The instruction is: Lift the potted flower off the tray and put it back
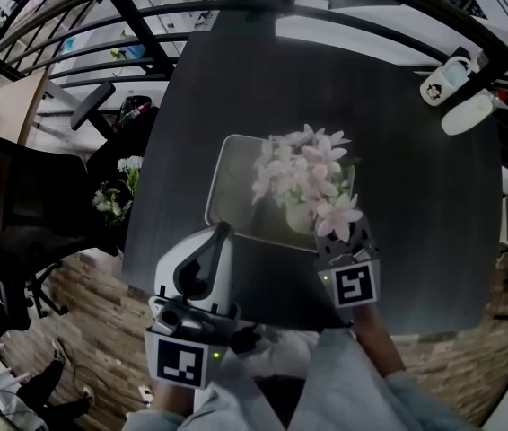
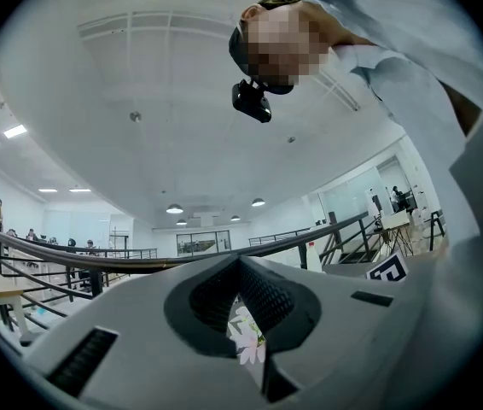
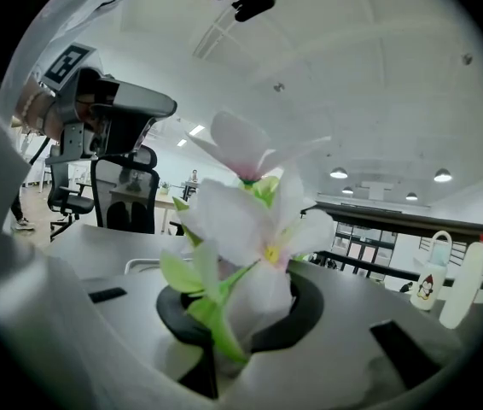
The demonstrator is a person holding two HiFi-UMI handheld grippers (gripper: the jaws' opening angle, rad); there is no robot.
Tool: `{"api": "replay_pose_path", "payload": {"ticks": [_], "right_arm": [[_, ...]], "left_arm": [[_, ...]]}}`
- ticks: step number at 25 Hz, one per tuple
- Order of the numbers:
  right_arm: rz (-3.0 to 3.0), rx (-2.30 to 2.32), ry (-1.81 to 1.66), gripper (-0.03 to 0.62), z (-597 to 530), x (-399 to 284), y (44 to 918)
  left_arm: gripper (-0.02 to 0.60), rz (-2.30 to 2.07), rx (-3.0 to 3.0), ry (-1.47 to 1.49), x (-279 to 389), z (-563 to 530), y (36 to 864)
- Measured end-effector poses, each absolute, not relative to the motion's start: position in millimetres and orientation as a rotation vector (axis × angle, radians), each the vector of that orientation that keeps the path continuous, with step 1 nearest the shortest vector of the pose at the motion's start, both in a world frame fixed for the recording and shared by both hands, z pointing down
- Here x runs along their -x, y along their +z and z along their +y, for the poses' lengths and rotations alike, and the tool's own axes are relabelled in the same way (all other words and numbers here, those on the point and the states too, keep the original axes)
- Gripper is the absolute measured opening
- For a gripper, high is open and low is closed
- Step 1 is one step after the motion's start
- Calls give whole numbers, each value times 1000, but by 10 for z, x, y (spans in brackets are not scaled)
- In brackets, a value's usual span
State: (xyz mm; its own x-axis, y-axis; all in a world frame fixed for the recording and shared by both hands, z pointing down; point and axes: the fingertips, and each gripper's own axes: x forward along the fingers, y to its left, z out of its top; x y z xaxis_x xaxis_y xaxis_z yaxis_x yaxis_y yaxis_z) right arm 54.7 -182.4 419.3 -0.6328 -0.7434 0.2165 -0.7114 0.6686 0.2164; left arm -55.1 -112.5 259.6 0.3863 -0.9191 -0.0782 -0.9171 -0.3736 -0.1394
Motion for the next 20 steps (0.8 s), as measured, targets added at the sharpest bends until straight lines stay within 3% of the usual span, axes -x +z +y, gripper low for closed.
{"api": "replay_pose_path", "payload": {"ticks": [20], "right_arm": [[-2580, -1103, -156, 49, -1816, -393, 4443]], "left_arm": [[0, 1668, 2495, -43, 581, -1112, 2687]]}}
